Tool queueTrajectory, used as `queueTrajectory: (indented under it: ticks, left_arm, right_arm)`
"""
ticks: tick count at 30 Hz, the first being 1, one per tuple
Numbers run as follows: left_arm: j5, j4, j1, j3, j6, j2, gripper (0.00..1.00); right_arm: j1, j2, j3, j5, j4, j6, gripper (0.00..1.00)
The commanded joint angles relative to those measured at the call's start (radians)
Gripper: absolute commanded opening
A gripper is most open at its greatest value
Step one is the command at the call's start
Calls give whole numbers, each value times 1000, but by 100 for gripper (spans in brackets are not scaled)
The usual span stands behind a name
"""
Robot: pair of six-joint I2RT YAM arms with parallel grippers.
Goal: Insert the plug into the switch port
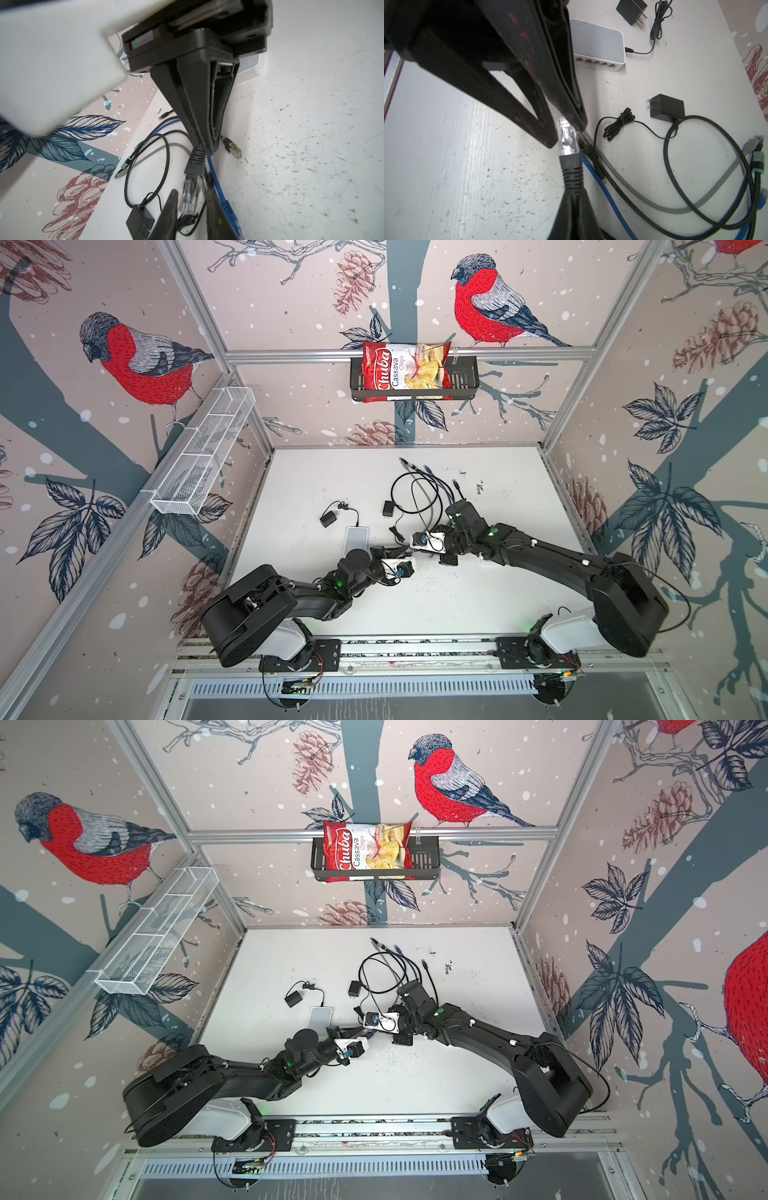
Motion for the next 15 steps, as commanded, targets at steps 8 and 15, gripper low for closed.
queueTrajectory:
  ticks: [8, 15]
  left_arm:
    - [28, 10, -1, 7, -17, 23, 8]
    - [39, 8, -1, 2, -23, 11, 8]
  right_arm:
    - [18, -40, -47, -37, 78, -29, 14]
    - [27, -68, -82, -41, 160, -44, 24]
